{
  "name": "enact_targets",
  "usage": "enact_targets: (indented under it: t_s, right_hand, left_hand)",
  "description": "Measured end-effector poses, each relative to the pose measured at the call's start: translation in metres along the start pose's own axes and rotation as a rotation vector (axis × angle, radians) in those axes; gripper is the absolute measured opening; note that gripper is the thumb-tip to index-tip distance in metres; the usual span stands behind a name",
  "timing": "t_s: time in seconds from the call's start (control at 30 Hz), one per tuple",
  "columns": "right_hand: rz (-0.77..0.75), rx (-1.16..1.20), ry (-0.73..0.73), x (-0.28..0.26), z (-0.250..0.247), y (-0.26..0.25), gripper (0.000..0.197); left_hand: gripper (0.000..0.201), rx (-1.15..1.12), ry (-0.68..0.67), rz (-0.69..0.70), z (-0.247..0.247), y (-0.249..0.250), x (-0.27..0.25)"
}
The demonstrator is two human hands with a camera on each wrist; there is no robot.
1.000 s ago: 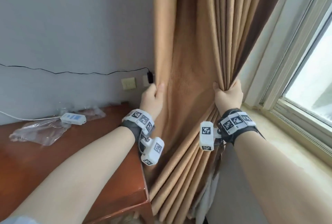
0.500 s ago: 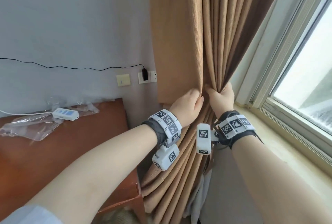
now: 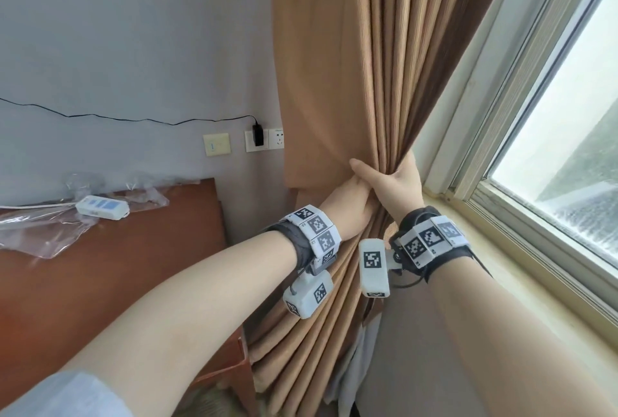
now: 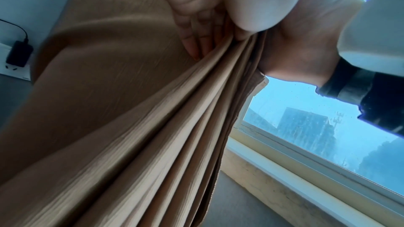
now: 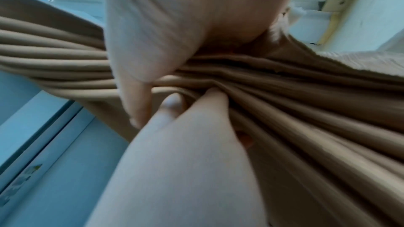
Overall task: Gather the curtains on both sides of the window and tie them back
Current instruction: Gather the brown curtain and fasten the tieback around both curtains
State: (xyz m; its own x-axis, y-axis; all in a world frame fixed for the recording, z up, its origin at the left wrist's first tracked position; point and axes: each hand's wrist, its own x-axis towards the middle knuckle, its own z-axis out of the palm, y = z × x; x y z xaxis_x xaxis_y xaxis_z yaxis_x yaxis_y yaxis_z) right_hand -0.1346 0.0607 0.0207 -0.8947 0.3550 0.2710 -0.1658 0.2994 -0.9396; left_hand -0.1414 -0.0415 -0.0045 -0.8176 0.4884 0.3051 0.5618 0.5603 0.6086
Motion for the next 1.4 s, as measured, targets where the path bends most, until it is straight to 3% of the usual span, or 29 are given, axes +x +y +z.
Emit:
enact_targets:
  t_s: [0.13, 0.23, 0.3, 0.4, 0.5, 0.57, 0.63, 0.73, 0.87, 0.97, 1.1, 1.23, 1.4]
  right_hand:
    - [-0.007, -0.108, 0.126, 0.004, 0.002, -0.003, 0.057]
    - [0.017, -0.135, 0.091, 0.007, -0.004, -0.009, 0.048]
    - [0.050, -0.152, 0.044, 0.011, -0.010, -0.015, 0.046]
    - [0.138, -0.183, -0.058, 0.019, -0.017, -0.024, 0.051]
    - [0.195, -0.270, -0.131, 0.027, -0.019, -0.029, 0.069]
    - [0.216, -0.308, -0.154, 0.029, -0.020, -0.032, 0.072]
    - [0.224, -0.349, -0.172, 0.029, -0.020, -0.034, 0.070]
    - [0.236, -0.406, -0.193, 0.029, -0.021, -0.037, 0.068]
    - [0.254, -0.455, -0.211, 0.029, -0.019, -0.040, 0.068]
    - [0.253, -0.443, -0.212, 0.029, -0.018, -0.040, 0.066]
    - [0.258, -0.437, -0.199, 0.029, -0.018, -0.039, 0.064]
    - [0.321, -0.443, -0.208, 0.030, -0.019, -0.042, 0.049]
    - [0.311, -0.498, -0.199, 0.031, -0.016, -0.050, 0.039]
  left_hand:
    - [0.036, -0.023, -0.055, 0.026, 0.000, -0.004, -0.003]
    - [0.021, -0.049, -0.041, -0.018, -0.008, -0.012, -0.005]
    - [0.026, -0.052, -0.054, -0.051, -0.010, -0.018, -0.006]
    - [0.038, 0.050, -0.097, -0.074, -0.008, -0.020, -0.007]
    - [0.038, 0.176, -0.115, -0.068, -0.004, -0.016, -0.005]
    - [0.032, 0.181, -0.064, -0.073, -0.002, -0.013, -0.004]
    - [0.040, 0.172, 0.022, -0.063, -0.004, -0.010, -0.006]
    - [0.040, 0.141, 0.119, 0.061, -0.007, -0.002, -0.012]
    - [0.029, 0.320, 0.013, 0.187, 0.002, 0.008, -0.016]
    - [0.025, 0.412, -0.051, 0.143, 0.012, 0.011, -0.018]
    - [0.022, 0.235, -0.035, 0.082, 0.020, 0.008, -0.015]
    - [0.022, -0.195, 0.080, -0.069, 0.011, 0.013, -0.012]
    - [0.022, -0.208, 0.199, -0.052, -0.008, 0.018, -0.002]
